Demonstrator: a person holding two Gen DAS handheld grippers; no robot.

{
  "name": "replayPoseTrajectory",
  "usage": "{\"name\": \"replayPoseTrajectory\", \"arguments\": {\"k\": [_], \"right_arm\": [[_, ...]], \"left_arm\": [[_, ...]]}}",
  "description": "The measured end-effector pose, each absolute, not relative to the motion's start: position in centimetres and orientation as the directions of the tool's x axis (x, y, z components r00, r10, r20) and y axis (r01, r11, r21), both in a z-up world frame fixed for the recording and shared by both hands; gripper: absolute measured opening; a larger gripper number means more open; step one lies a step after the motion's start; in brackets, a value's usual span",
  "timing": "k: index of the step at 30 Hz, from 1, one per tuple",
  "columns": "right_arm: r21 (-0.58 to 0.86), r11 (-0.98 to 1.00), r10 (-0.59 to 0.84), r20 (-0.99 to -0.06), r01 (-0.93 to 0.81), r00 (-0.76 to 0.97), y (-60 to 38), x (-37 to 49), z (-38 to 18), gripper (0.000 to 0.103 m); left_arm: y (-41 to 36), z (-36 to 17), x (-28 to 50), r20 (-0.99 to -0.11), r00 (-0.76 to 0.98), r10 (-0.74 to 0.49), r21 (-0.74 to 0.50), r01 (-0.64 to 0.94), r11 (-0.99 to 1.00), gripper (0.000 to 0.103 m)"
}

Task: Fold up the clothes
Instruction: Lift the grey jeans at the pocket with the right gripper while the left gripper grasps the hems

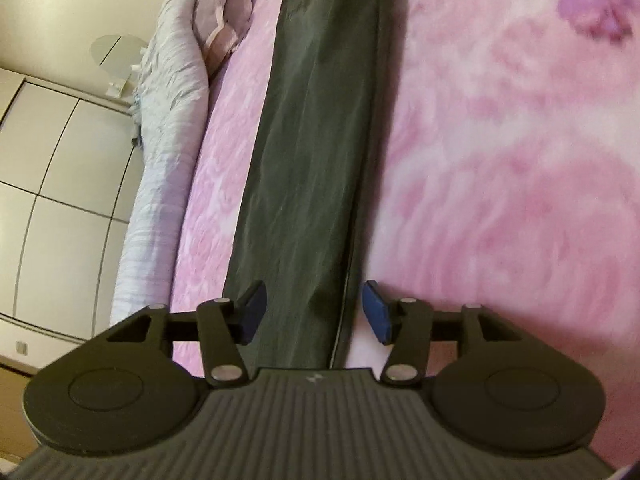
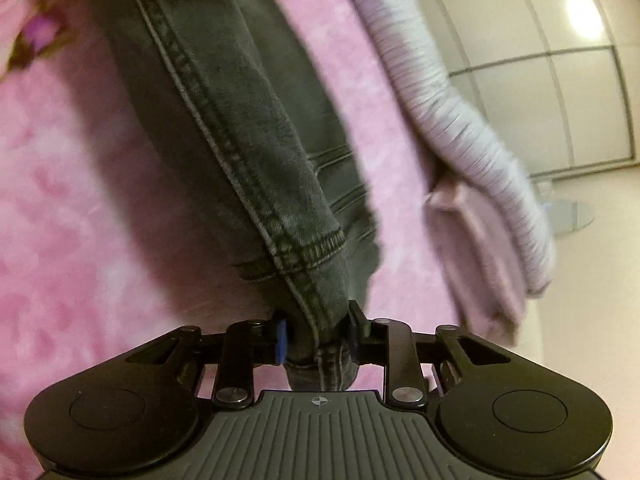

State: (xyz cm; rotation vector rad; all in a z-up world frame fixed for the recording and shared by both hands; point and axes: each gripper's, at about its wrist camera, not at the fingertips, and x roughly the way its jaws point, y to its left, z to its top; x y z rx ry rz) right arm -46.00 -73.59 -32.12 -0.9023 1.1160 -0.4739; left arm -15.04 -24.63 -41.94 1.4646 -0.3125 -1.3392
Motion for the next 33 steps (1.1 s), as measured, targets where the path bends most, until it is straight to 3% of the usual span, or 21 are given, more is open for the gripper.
{"name": "replayPoseTrajectory", "arguments": {"k": [10, 16, 21, 24, 25, 26, 33], "right_arm": [[-0.824, 0.566, -0.738, -0.521, -0.027, 0.429, -65.9, -46.8, -33.4, 0.054], [-0.828, 0.558, -0.730, -0.525, -0.063, 0.438, -64.4, -44.0, -34.3, 0.056], [-0.842, 0.535, -0.751, -0.510, -0.067, 0.419, -64.4, -41.7, -34.8, 0.057], [-0.851, 0.517, -0.756, -0.505, -0.094, 0.417, -64.7, -41.6, -35.3, 0.058], [-0.856, 0.507, -0.760, -0.500, -0.104, 0.415, -64.9, -41.7, -35.5, 0.059], [-0.860, 0.497, -0.764, -0.496, -0.112, 0.413, -65.0, -41.9, -35.6, 0.059], [-0.876, 0.458, -0.768, -0.475, -0.150, 0.429, -66.6, -43.8, -36.5, 0.057]], "left_arm": [[-19.1, -43.1, -6.4, -0.519, 0.547, -0.657, 0.854, 0.356, -0.378, 0.058], [-17.8, -43.1, -1.5, -0.571, 0.543, -0.616, 0.821, 0.389, -0.417, 0.054], [-19.3, -44.2, 0.4, -0.519, 0.577, -0.631, 0.853, 0.306, -0.423, 0.054], [-20.0, -45.4, 0.8, -0.489, 0.601, -0.632, 0.865, 0.243, -0.438, 0.031], [-19.9, -45.9, 0.8, -0.489, 0.608, -0.626, 0.862, 0.228, -0.452, 0.015], [-19.8, -46.4, 0.8, -0.489, 0.614, -0.619, 0.858, 0.213, -0.467, 0.008], [-20.0, -45.0, 1.0, -0.470, 0.628, -0.620, 0.881, 0.290, -0.375, 0.005]]}}
